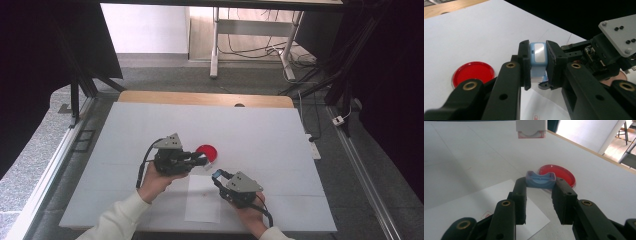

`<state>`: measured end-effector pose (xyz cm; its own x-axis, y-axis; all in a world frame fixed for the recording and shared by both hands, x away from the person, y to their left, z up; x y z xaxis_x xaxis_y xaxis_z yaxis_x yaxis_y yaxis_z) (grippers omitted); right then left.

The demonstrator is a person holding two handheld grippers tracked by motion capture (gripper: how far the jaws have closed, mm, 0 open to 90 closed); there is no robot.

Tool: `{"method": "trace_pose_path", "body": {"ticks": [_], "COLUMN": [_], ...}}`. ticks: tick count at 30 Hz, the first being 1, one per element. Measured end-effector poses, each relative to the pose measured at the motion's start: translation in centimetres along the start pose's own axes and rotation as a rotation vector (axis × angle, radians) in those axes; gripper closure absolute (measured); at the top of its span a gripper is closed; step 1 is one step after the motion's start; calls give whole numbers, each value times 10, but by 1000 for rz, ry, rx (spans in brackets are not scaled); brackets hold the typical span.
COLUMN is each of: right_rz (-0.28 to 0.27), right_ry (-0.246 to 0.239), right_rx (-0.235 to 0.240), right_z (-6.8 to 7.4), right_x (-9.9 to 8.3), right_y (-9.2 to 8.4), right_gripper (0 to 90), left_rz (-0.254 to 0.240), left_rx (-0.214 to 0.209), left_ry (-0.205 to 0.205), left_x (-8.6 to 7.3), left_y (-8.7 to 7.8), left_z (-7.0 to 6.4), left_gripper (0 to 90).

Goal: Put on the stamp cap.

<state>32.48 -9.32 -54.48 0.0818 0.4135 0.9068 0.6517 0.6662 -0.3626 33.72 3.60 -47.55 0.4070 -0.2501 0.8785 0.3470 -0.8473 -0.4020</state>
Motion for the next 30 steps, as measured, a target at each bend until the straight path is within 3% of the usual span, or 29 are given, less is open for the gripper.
{"method": "trace_pose_path", "body": {"ticks": [30], "right_rz": [-20], "right_ry": [-27], "right_rx": [-49], "right_z": [5], "right_x": [5], "right_y": [6], "right_gripper": [647], "left_rz": [25], "left_rx": [16], "left_ry": [-4], "left_x": [-7], "left_y": [20], "left_z": [-3], "left_gripper": [751]}}
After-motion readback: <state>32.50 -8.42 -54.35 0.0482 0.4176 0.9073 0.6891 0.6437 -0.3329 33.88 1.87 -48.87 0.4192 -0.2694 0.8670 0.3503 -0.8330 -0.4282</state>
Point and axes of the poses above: each handheld gripper's, and its own axes: y roughly forward along the jaws, x roughly out of its top, z roughly to its left, the point moved 8 cm from there along y, roughly forward along the jaws, and after that the axes turned 1 degree about -z, right-handed, at the moved point
